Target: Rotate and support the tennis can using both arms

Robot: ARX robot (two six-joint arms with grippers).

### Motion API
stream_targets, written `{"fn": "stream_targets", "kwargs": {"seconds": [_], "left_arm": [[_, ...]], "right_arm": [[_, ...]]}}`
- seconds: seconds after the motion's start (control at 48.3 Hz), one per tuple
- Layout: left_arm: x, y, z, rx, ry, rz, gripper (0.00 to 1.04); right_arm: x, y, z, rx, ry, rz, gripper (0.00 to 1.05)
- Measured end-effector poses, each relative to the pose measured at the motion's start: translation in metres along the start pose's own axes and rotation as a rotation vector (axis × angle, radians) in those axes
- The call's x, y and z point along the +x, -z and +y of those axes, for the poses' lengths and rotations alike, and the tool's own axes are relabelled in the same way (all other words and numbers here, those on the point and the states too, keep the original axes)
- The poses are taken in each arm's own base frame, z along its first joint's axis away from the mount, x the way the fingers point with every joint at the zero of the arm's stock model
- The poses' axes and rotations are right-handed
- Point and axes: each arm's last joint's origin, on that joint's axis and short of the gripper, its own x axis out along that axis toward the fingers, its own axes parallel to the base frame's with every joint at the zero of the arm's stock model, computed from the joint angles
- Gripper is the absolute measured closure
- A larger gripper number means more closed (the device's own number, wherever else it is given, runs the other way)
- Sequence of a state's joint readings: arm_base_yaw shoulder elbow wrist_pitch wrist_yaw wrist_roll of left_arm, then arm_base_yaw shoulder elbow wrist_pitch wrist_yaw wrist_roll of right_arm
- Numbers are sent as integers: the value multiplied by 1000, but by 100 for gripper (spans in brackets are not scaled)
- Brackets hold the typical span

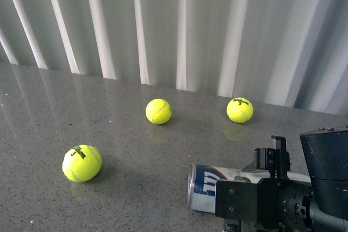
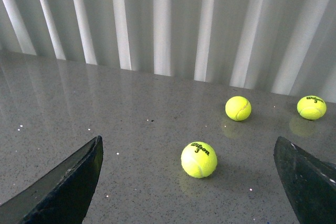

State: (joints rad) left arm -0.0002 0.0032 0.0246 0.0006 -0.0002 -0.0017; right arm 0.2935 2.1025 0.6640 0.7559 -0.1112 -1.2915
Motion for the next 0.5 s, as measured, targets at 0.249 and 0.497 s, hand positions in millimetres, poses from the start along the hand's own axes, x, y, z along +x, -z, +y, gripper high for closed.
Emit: {"fn": "stream_targets", "kwargs": {"seconds": [0.249,0.497], "left_arm": [[0,0,0,0,0,0,7],[0,0,0,0,0,0,7]], "right_arm": [[-18,-12,-10,45,-29,-3,8],[-49,-24,-21,87,-71,-10,7]]}}
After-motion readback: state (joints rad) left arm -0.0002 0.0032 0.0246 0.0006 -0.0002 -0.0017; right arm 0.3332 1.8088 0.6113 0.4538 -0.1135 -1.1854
